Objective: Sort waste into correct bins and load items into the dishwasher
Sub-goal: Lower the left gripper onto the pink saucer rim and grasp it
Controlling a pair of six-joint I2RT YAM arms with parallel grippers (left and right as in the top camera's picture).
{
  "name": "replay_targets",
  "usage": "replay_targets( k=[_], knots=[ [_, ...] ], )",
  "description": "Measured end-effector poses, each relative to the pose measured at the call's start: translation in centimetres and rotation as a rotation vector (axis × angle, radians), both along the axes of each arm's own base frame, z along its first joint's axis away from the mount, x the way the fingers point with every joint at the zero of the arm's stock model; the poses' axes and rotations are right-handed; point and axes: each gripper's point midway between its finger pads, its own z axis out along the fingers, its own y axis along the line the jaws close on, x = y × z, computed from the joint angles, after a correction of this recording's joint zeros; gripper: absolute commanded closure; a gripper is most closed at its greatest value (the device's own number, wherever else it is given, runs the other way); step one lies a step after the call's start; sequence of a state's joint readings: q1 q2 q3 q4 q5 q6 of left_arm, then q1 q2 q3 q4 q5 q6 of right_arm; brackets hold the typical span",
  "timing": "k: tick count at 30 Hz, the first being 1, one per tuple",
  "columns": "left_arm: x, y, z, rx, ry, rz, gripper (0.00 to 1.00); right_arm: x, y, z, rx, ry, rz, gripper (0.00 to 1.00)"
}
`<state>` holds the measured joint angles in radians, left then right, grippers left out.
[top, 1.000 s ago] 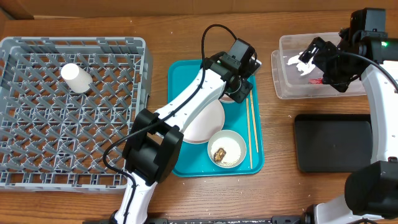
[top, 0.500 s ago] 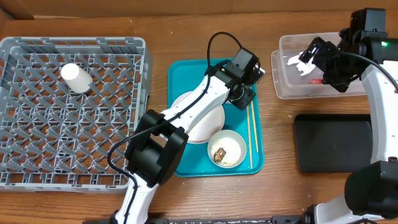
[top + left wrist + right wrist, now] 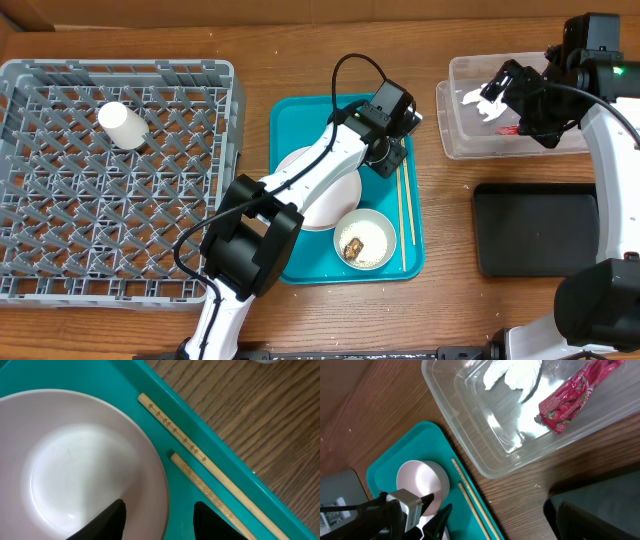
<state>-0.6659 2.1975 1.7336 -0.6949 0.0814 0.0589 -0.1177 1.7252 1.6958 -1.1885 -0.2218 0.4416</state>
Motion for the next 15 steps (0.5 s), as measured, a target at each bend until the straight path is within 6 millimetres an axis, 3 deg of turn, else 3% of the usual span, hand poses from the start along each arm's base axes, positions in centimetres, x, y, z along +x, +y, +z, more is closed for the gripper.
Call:
replay_targets(
  k=[8,15],
  knots=[
    [0.21,-0.14,0.04,-0.007,-0.010,0.000,0.68,0.00,-0.02,0.00,0.000,0.000,0.000,0.00],
    [0.08,0.02,-0.09,0.001,-0.005,0.002,0.66,-0.01,-0.01,0.00,0.000,0.000,0.000,0.00]
  ],
)
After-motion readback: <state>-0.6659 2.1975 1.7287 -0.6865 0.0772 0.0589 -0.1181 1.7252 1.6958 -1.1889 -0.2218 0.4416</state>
